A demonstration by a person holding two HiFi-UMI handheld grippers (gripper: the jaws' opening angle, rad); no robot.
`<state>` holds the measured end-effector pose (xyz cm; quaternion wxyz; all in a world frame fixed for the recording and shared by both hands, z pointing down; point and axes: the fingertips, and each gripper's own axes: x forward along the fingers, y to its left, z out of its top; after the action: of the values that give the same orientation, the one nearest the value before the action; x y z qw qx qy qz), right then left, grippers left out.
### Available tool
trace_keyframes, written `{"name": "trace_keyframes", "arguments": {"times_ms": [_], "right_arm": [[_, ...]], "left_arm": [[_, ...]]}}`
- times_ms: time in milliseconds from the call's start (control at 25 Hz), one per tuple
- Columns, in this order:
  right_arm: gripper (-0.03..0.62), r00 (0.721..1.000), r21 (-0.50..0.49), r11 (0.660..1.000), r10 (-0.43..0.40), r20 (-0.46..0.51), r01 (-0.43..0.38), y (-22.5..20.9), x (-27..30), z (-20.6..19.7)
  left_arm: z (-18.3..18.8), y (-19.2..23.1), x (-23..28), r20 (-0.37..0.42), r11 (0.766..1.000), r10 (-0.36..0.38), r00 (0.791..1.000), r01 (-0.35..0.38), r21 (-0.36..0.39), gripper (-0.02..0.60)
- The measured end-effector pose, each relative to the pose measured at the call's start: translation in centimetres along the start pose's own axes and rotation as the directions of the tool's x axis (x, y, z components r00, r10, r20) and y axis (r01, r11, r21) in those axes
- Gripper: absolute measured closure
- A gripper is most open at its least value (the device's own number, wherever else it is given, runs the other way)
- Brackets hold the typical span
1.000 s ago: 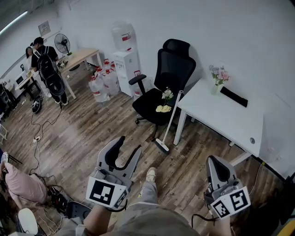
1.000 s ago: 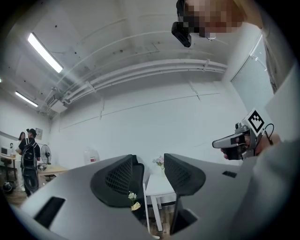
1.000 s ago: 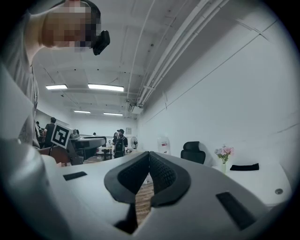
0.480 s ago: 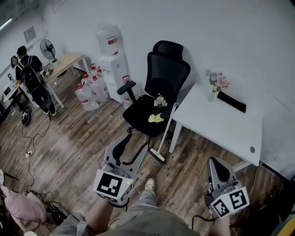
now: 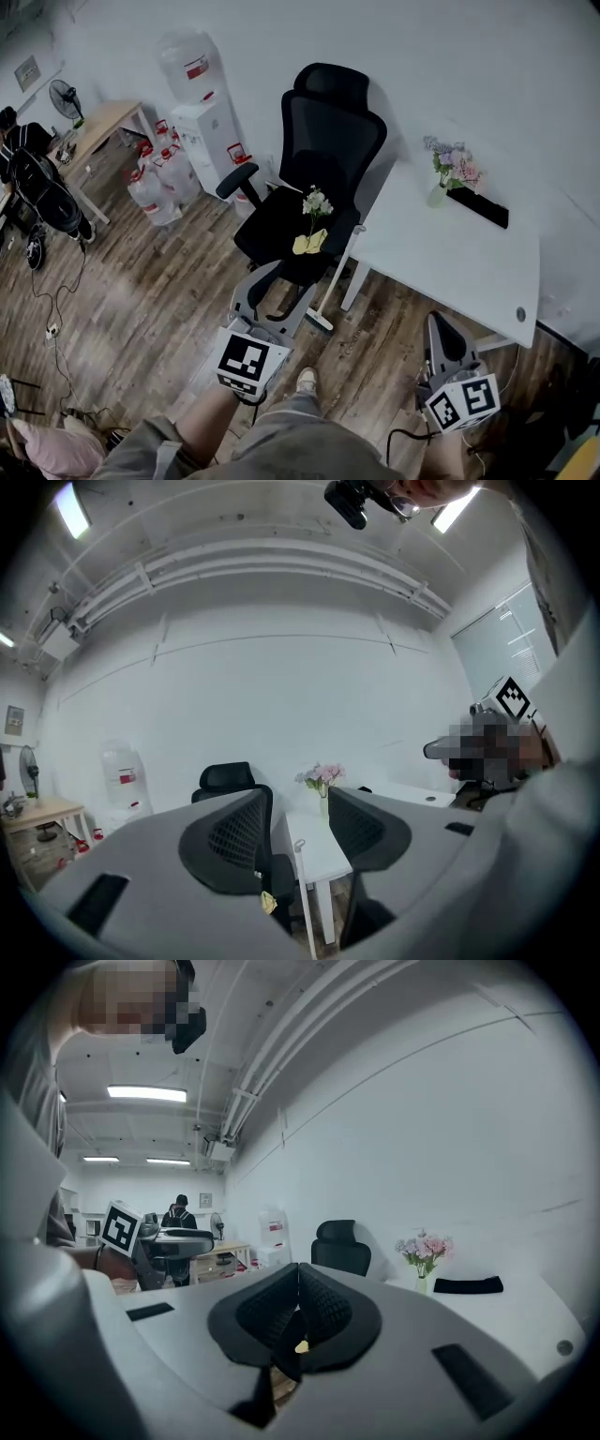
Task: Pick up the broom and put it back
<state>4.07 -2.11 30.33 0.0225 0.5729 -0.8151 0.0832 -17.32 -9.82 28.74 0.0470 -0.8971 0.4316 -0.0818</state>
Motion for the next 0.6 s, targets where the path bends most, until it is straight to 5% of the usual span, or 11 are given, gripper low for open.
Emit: {"name": "trace_keyframes", "arguments": {"times_ms": [600], "right_arm": [[0.565,0.988,0.057,0.994,-0.085,-0.130,0.093,-5.9,11.8,-6.4]], "left_arm": [[-11.3,1.8,16.2,-0.193,0.979,-0.201,0.960,0.200,-0.026,0.351]]}}
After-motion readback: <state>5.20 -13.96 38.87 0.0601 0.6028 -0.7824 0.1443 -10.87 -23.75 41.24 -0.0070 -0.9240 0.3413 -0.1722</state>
